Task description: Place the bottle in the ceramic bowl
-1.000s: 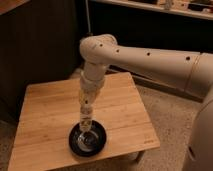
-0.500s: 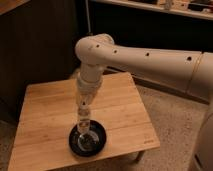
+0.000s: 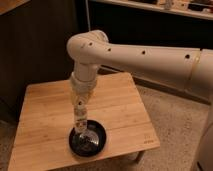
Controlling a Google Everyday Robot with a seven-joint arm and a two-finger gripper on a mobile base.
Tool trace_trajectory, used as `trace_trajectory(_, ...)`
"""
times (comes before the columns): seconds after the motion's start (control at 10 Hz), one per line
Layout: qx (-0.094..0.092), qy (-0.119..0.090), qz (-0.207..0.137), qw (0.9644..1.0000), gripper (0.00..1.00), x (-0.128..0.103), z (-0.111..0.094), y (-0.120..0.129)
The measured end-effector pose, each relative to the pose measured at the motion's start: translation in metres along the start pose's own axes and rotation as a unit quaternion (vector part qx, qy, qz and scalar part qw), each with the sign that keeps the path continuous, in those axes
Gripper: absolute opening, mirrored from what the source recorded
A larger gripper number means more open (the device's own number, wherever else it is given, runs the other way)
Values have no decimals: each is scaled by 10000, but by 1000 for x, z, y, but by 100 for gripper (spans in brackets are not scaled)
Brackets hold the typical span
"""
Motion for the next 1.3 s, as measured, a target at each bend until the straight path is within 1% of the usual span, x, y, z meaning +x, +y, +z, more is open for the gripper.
trace_trajectory(0.2, 16, 14, -28, 10000, 0, -2, 2, 3)
trace_trajectory(0.5, 20, 43, 31, 10000, 0, -1, 10, 1)
trace_trajectory(0.8, 42, 146, 88, 9998, 0, 8, 19, -2)
trace_trajectory(1.2, 60, 196, 0, 9998, 0, 28, 30, 1)
trace_trajectory(1.3, 24, 207, -77, 9998, 0, 29, 34, 4)
